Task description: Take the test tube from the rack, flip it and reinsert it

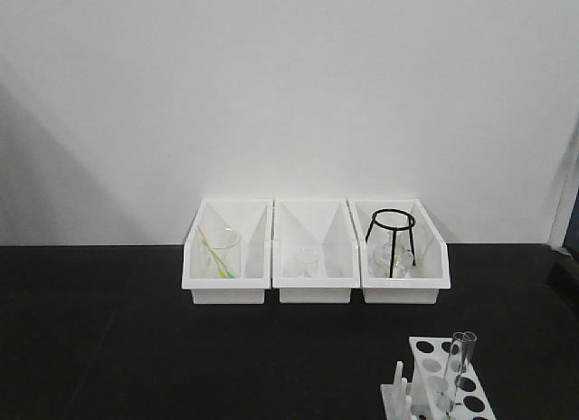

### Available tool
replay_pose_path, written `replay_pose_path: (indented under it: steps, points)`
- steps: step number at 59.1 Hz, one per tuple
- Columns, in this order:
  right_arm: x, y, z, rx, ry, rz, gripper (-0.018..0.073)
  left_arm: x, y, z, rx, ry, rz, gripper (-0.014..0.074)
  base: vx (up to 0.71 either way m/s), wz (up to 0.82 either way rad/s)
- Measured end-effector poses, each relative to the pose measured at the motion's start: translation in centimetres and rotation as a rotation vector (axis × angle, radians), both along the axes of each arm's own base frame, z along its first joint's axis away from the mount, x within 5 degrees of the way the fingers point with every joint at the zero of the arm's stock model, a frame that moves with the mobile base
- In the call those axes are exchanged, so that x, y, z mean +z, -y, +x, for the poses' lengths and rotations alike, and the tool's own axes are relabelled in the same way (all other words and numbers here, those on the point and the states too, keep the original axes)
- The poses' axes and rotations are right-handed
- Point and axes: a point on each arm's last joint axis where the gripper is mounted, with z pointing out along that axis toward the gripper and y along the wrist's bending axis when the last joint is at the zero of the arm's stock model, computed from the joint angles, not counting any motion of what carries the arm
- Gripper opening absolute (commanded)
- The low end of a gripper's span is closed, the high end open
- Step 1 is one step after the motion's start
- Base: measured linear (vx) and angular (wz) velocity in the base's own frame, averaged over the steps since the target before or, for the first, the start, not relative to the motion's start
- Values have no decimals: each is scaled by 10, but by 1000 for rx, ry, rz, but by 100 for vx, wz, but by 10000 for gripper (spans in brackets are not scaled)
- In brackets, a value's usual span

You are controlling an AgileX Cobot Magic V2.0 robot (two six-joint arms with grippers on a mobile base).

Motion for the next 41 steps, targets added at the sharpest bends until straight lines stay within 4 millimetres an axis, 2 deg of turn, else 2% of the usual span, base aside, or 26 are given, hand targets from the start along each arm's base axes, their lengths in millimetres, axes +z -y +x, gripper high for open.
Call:
replay_pose_path:
  steps: [8, 14, 20, 29, 41]
  points:
    - [4, 1, -6, -2, 33, -23, 442, 0, 0, 0, 0, 0, 0, -6, 0, 0]
    - [2, 4, -14, -10, 58, -53, 333, 0, 0, 0, 0, 0, 0, -6, 0, 0]
    - [-11, 14, -30, -64, 74, -50, 195, 0, 0, 0, 0, 0, 0, -6, 0, 0]
    - [-54, 28, -59, -171, 77, -46, -17, 0, 0, 0, 0, 0, 0, -6, 0, 0]
    - [-124, 32, -81, -221, 22, -67, -13, 0, 0, 0, 0, 0, 0, -6, 0, 0]
